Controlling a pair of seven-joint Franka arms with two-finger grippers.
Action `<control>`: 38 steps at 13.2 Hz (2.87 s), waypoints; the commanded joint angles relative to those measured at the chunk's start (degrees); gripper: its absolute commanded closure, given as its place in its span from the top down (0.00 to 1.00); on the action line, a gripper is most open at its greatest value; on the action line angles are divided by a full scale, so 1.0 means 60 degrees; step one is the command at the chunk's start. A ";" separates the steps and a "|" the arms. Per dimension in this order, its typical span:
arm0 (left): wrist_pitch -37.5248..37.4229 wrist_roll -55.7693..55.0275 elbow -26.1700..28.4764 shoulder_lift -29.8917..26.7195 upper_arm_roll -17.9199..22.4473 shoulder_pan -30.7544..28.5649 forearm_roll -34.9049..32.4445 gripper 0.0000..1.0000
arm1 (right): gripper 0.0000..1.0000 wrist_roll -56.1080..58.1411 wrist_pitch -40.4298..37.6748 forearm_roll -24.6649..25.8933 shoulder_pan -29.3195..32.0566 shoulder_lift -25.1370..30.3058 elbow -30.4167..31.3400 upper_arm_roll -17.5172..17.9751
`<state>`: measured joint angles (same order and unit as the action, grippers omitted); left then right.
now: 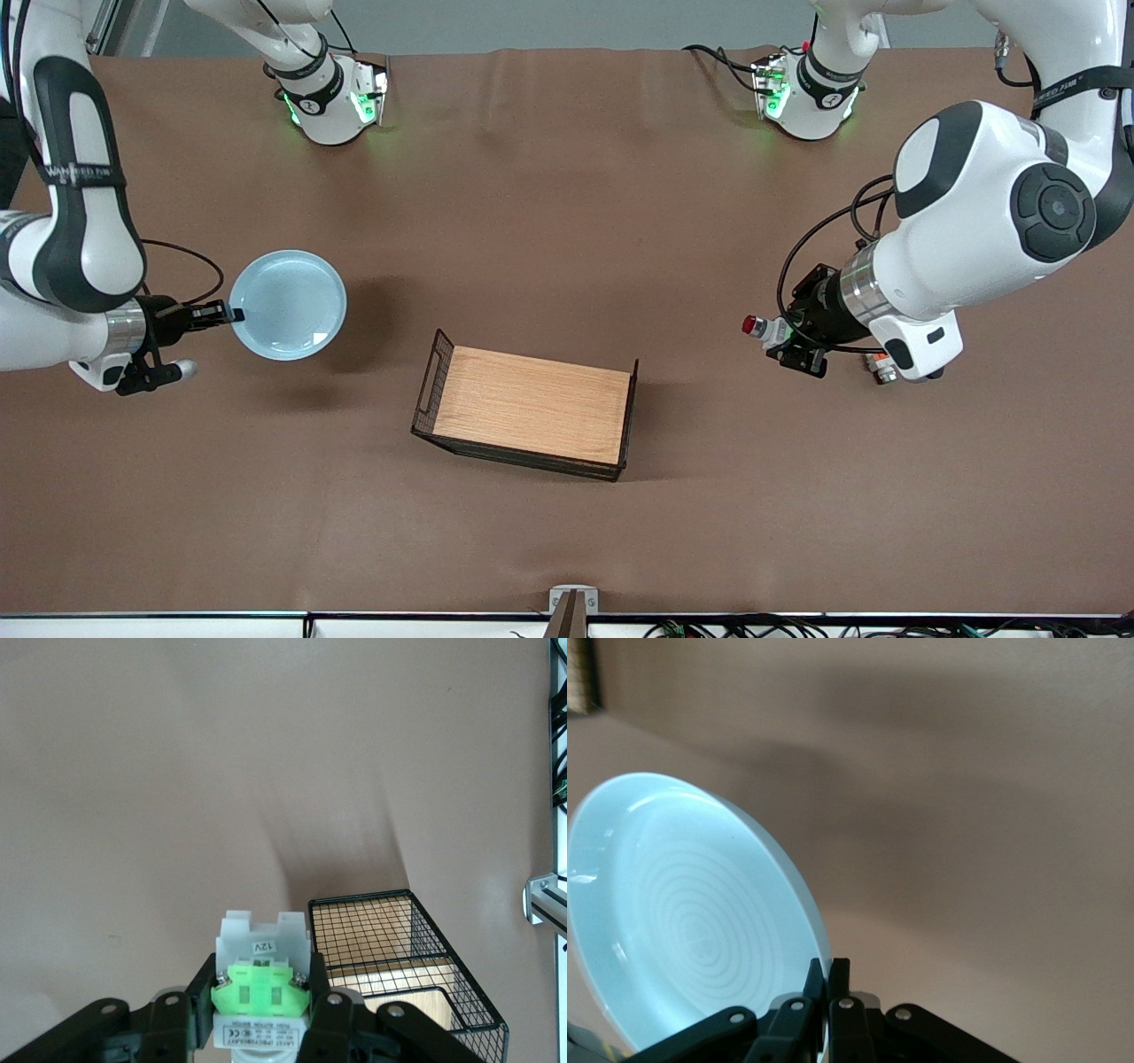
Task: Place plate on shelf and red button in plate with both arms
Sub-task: 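Carry the plate with the right gripper over the wooden tray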
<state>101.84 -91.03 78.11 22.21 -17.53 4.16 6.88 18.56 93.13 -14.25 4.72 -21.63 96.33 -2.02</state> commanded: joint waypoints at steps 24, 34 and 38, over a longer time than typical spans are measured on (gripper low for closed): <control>-0.0142 0.0200 -0.0201 0.0137 -0.0008 0.0082 0.0040 0.00 | 0.00 -0.9583 0.1760 -0.3602 -0.6131 0.1993 0.0598 -0.2695; -0.0127 0.0201 -0.0201 0.0225 -0.0008 0.0068 0.0025 0.00 | 0.00 -1.1385 0.4926 -0.3632 -0.8241 0.1408 0.0819 -0.2695; -0.0127 0.0200 -0.0201 0.0225 -0.0008 0.0083 0.0025 0.00 | 0.00 -1.1370 0.5528 -0.3632 -0.8462 0.1027 0.0805 -0.2681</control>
<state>101.80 -90.99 78.11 23.04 -17.54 4.57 6.88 -49.25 125.28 -34.82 -44.97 -14.90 101.29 -17.16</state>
